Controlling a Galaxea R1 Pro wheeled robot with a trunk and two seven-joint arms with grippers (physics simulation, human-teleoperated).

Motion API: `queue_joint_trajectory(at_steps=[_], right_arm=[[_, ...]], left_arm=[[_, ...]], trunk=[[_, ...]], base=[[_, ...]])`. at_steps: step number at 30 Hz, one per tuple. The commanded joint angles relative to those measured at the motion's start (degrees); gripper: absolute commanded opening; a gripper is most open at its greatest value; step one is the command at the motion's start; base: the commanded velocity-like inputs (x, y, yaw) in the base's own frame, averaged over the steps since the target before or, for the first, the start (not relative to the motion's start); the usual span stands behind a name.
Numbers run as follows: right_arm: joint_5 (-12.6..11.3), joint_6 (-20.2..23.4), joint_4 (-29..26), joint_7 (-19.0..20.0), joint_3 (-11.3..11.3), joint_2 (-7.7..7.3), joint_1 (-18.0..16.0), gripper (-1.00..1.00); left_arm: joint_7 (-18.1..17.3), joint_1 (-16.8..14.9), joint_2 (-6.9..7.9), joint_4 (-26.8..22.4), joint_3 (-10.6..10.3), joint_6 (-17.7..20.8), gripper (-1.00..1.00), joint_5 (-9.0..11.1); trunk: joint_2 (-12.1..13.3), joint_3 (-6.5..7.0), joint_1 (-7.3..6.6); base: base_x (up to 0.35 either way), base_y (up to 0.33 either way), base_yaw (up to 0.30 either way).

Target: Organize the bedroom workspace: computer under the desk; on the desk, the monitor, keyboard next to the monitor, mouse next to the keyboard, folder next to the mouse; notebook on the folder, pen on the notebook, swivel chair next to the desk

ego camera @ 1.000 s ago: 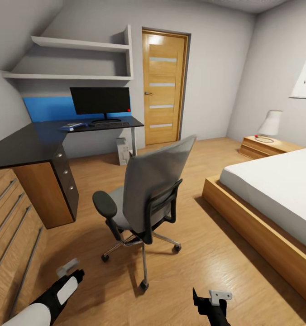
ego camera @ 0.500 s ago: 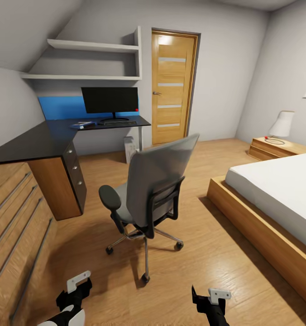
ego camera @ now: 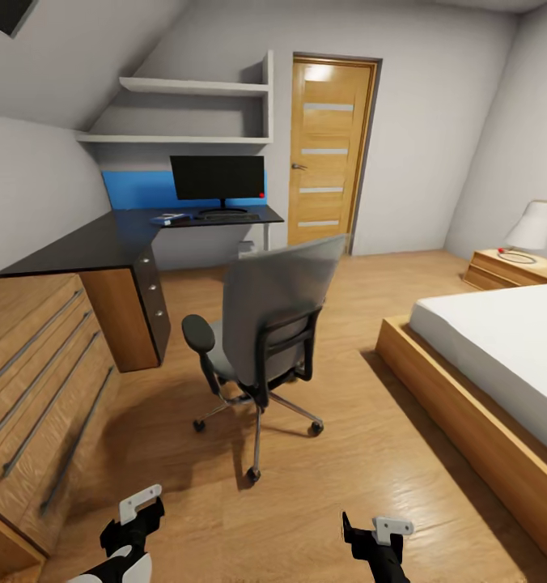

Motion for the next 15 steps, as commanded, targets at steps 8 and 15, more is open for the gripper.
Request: queue_joint_trajectory(at_steps=[8, 15], right_arm=[[-0.04, 0.02, -0.12, -0.54, 0.49, -0.04, -0.01, 1.0], [-0.05, -0.03, -0.12, -0.54, 0.49, -0.04, -0.01, 1.0]], left_arm=[[0.3, -0.03, -0.05, 0.02, -0.5, 0.04, 1.0, 0.28], [0.29, -0.03, -0.09, 0.02, -0.5, 0.08, 1.0, 0.28]], trunk=[[-0.02, -0.05, -0.03], [-0.02, -0.05, -0.03]], base=[[-0.036, -0.161, 0.002], [0.0, -0.005, 0.0]])
